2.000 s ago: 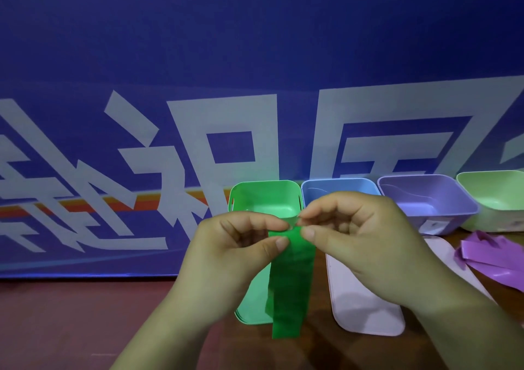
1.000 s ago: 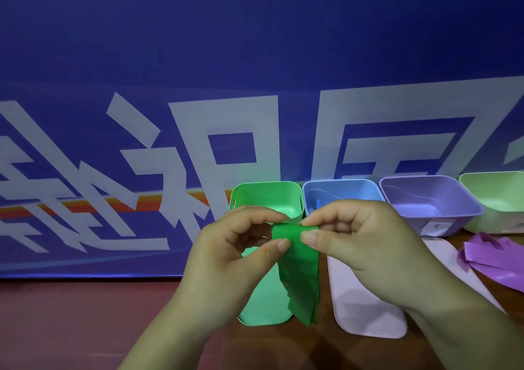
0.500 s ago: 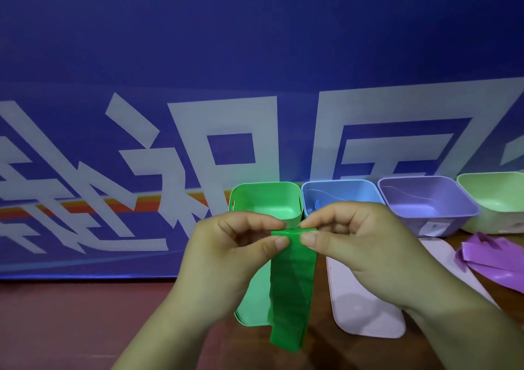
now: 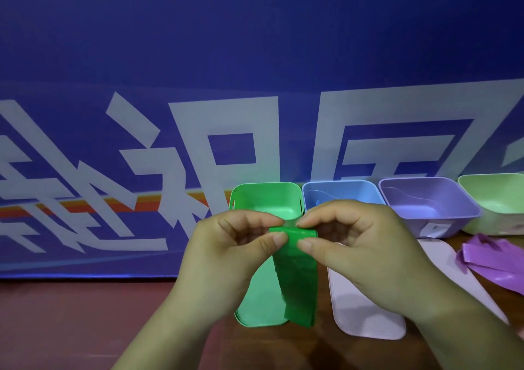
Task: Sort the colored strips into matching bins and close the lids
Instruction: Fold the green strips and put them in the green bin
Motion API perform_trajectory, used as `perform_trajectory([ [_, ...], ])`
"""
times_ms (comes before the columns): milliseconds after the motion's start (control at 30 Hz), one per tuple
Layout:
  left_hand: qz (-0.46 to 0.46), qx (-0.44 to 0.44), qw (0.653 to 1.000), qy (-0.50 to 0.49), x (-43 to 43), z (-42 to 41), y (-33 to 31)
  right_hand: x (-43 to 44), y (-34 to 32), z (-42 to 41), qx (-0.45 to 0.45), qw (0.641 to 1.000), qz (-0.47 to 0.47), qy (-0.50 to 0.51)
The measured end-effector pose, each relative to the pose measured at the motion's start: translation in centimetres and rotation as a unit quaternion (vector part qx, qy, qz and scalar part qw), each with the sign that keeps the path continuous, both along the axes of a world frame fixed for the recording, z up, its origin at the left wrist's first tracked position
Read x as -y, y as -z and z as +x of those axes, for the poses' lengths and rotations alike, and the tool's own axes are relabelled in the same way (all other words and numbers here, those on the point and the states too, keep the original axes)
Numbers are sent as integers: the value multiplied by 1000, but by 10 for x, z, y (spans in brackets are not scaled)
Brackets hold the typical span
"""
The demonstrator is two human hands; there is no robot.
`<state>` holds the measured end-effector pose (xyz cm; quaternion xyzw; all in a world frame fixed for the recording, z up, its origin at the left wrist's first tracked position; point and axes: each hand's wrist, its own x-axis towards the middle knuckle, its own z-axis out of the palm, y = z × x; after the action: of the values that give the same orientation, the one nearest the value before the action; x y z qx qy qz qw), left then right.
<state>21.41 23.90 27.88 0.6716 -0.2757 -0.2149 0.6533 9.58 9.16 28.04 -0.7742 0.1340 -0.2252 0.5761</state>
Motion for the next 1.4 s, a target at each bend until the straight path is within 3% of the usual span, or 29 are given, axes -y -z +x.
perform_trajectory([
  [167, -9, -21, 1000, 10, 1, 0, 0, 1, -2, 1, -14, 1000, -19, 7],
  [667, -57, 15, 997, 49, 4, 0, 9, 7, -2, 4, -49, 996, 70, 17],
  [1000, -20, 22, 999, 33, 4, -2, 4, 10, 2, 3, -91, 986, 140, -4],
  [1400, -24, -49, 998, 19, 5, -2, 2, 4, 3, -3, -23, 1000, 19, 3],
])
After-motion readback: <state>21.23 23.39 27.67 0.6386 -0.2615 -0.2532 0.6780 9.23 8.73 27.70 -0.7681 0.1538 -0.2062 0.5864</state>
